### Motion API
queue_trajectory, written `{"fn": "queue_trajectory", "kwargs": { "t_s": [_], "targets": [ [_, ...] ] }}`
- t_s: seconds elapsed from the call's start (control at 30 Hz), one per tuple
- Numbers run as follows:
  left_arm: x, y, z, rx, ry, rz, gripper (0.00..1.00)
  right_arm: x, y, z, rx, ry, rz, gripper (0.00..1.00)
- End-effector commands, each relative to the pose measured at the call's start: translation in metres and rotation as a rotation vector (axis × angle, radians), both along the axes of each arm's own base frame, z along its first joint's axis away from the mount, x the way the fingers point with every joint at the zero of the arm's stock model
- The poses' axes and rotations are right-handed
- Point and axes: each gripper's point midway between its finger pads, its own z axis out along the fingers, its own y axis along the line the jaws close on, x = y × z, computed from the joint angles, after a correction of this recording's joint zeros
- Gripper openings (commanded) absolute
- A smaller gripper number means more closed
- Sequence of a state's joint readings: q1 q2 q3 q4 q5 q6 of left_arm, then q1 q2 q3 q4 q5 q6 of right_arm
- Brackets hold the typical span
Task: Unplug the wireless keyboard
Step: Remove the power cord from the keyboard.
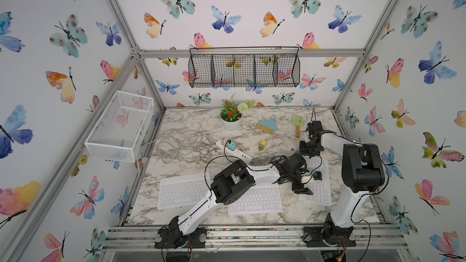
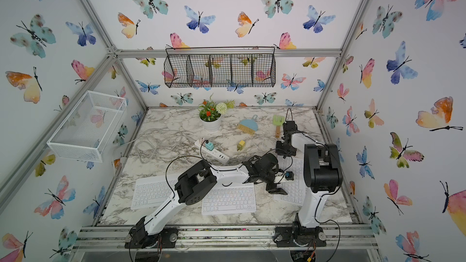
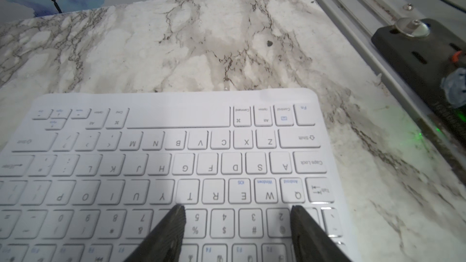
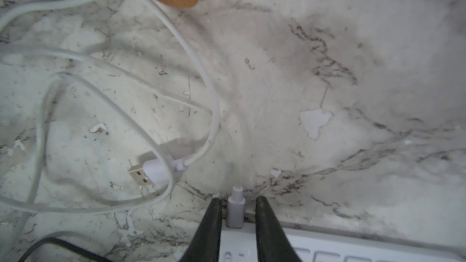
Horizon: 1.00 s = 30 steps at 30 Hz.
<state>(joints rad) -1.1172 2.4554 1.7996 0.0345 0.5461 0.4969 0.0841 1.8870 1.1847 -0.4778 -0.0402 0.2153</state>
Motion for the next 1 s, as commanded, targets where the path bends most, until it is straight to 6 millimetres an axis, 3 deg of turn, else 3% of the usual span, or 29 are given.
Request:
{"fn": "queue_trajectory", "kwargs": {
  "t_s": [0.0, 0.17, 0.33, 0.5, 0.73, 0.97],
  "targets": [
    [-0.003, 0.016, -0.034, 0.127, 0.053, 0.054, 0.67, -0.018, 0.0, -0.009, 0.003, 0.061, 0.012, 0.27],
    [0.004, 0.027, -0.053, 0.21, 0.051, 0.112, 0.66, -0.019, -0.003, -0.008, -0.011, 0.063, 0.006, 0.28],
    [0.009, 0.033, -0.061, 0.243, 0.061, 0.157, 0.66, -0.018, -0.003, -0.005, -0.02, 0.071, 0.003, 0.29],
    [0.009, 0.035, -0.064, 0.255, 0.081, 0.177, 0.65, -0.023, -0.002, -0.015, -0.024, 0.12, -0.004, 0.28],
    [0.003, 0.042, -0.065, 0.259, 0.114, 0.178, 0.64, -0.028, -0.005, -0.026, -0.052, 0.164, -0.03, 0.13],
    [-0.011, 0.056, -0.073, 0.267, 0.174, 0.176, 0.63, -0.015, -0.013, -0.026, -0.092, 0.149, -0.065, 0.05]
  ]
}}
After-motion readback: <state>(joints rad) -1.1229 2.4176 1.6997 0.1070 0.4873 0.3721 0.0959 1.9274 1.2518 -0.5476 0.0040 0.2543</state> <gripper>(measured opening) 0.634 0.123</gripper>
